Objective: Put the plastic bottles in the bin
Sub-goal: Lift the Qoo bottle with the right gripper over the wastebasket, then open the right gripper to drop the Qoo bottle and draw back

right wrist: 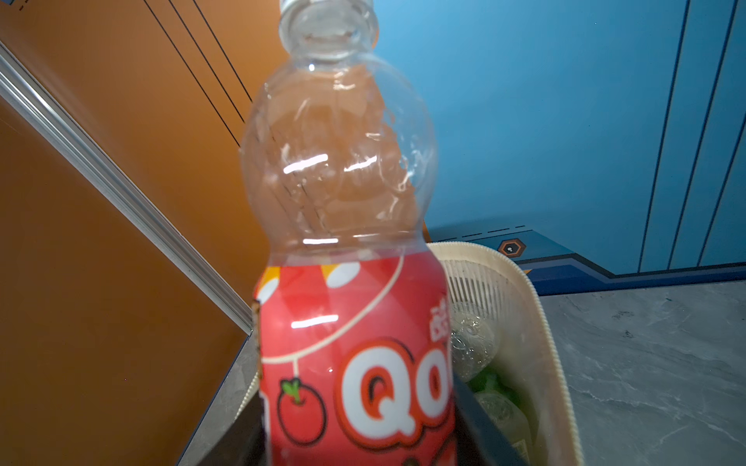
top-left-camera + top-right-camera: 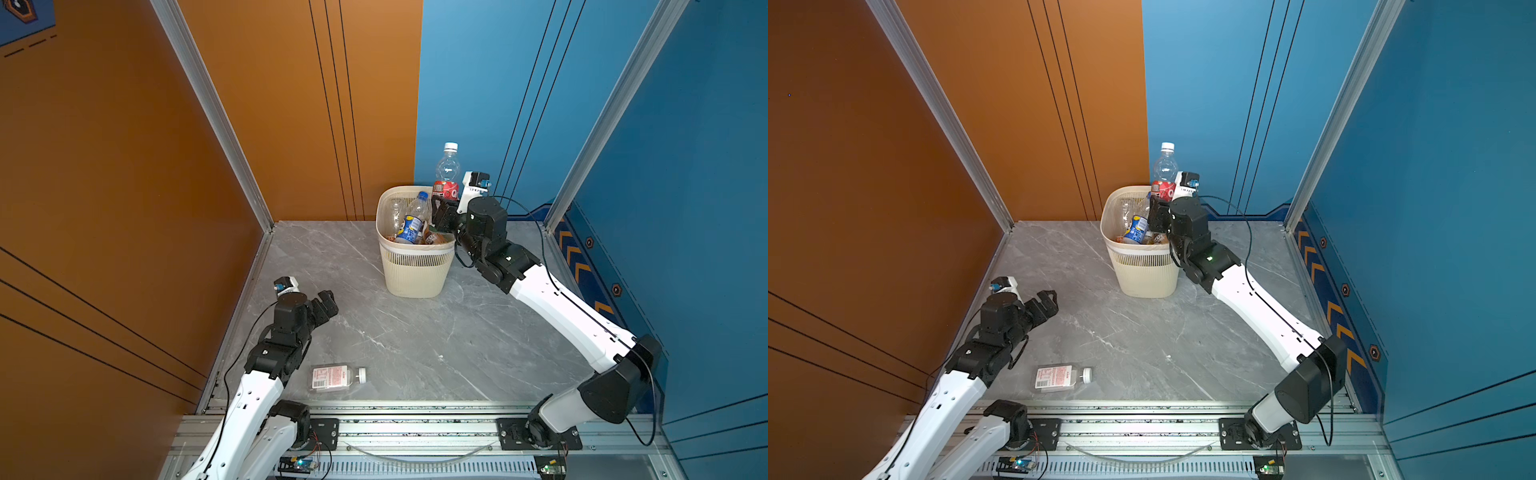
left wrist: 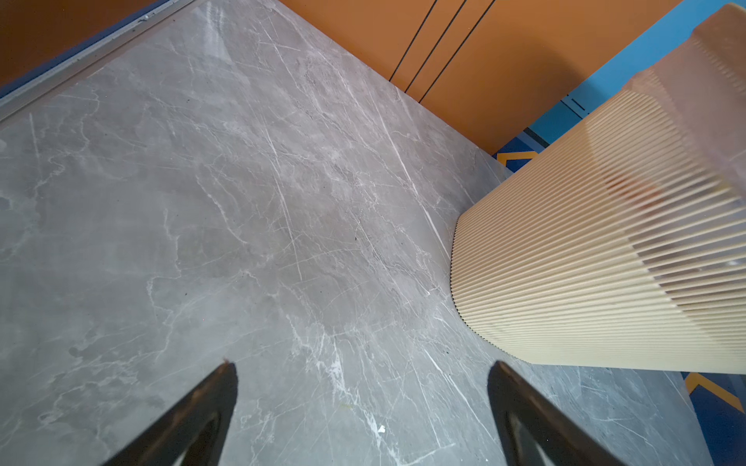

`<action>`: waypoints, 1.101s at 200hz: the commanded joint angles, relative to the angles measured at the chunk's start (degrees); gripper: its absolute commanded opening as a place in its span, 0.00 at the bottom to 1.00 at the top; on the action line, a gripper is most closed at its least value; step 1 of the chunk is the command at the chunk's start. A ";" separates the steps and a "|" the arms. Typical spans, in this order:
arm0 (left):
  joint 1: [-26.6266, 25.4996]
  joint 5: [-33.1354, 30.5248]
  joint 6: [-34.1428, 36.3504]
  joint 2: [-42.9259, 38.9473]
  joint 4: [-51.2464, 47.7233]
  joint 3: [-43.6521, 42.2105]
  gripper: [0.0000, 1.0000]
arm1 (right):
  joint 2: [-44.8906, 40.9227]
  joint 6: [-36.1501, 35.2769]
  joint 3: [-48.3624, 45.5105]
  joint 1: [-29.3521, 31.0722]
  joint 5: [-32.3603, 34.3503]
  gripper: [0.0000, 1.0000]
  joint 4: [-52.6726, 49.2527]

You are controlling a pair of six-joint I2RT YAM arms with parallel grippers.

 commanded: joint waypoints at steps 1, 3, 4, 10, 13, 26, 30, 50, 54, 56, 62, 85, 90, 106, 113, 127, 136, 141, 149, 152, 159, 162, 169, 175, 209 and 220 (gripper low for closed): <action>1.01 1.64 0.01 -0.43 -1.47 -0.55 0.98 | 2.11 -0.12 2.66 -1.21 -1.61 0.54 2.36; 1.00 1.71 0.04 -0.39 -1.50 -0.55 0.98 | 2.30 -0.02 2.82 -1.35 -1.66 0.54 2.43; 1.07 1.72 0.06 -0.47 -1.51 -0.55 0.97 | 2.39 0.01 2.87 -1.40 -1.77 0.54 2.40; 1.15 1.73 0.04 -0.62 -1.60 -0.58 0.98 | 2.92 0.33 2.92 -1.62 -2.14 0.54 2.45; 1.20 1.73 0.07 -0.66 -1.68 -0.59 0.98 | 3.17 0.43 2.99 -1.73 -2.22 0.54 2.53; 1.48 1.81 0.01 -0.98 -1.69 -0.94 0.97 | 4.05 0.83 3.05 -2.09 -2.29 0.54 2.72; 1.51 1.82 0.03 -0.99 -1.69 -1.04 0.98 | 4.36 0.96 3.17 -2.27 -2.32 0.54 2.72; 1.88 2.16 -0.31 -1.12 -1.70 -1.49 0.97 | 5.50 1.78 3.59 -2.80 -2.13 0.61 2.43; 1.86 2.29 -0.28 -1.16 -1.69 -1.42 0.98 | 5.60 2.11 3.67 -2.93 -1.83 0.67 2.10; 1.89 2.27 -0.32 -1.10 -1.73 -1.41 0.98 | 5.59 2.25 3.71 -2.94 -1.69 0.70 1.95; 1.94 2.24 -0.32 -0.97 -1.77 -1.37 0.97 | 5.56 2.64 3.81 -3.03 -1.08 0.82 1.59; 2.28 2.25 -0.34 -0.21 -3.20 -0.57 0.97 | 3.88 1.85 3.54 -3.29 0.01 1.00 1.67; 2.37 2.40 -0.20 -0.12 -3.28 -0.44 0.98 | 3.35 1.59 3.59 -3.45 -0.05 0.99 1.53; 2.46 2.74 -0.28 0.15 -3.48 -0.38 0.98 | 0.90 0.98 3.32 -3.82 0.03 1.00 0.58; 2.45 2.87 -0.32 0.26 -3.36 -0.25 0.98 | -0.57 0.63 2.81 -3.92 0.05 1.00 0.26; 2.52 2.97 -0.52 0.41 -3.53 -0.05 0.98 | -3.83 0.24 0.84 -4.00 -0.21 0.99 -0.44; 2.48 3.12 -0.71 0.57 -3.57 0.10 0.98 | -6.57 0.16 -1.63 -3.94 -0.50 0.99 -0.36; 2.51 3.35 -0.76 0.67 -3.71 0.24 0.98 | -8.22 0.21 -3.39 -3.91 -0.65 1.00 -0.28; 2.49 3.60 -0.80 0.80 -3.88 0.47 0.98 | -11.03 0.29 -6.80 -3.71 -0.57 1.00 -0.27; 2.48 3.73 -0.87 0.80 -4.05 0.58 0.98 | -12.32 0.41 -8.25 -3.71 -0.49 0.99 -0.35; 2.52 3.91 -1.02 0.98 -4.33 0.85 0.98 | -15.29 0.97 -11.84 -3.48 -0.13 0.99 -0.60; 2.53 4.03 -1.00 1.01 -4.53 0.99 0.98 | -16.52 1.34 -13.53 -3.46 0.10 1.00 -0.62; 2.47 4.22 -1.11 1.11 -5.03 1.26 0.98 | -19.40 2.28 -18.23 -3.46 0.36 0.99 -0.63; 2.50 4.26 -1.22 1.09 -5.49 1.44 0.97 | -21.83 3.01 -22.31 -3.30 0.09 0.99 -0.58; 2.54 5.32 -2.34 1.00 -7.09 1.73 0.98 | -30.47 6.34 -38.16 -3.12 -2.70 1.00 -3.72; 2.50 5.55 -2.27 1.22 -7.63 1.84 0.98 | -31.63 6.07 -40.44 -2.72 -4.96 1.00 -5.06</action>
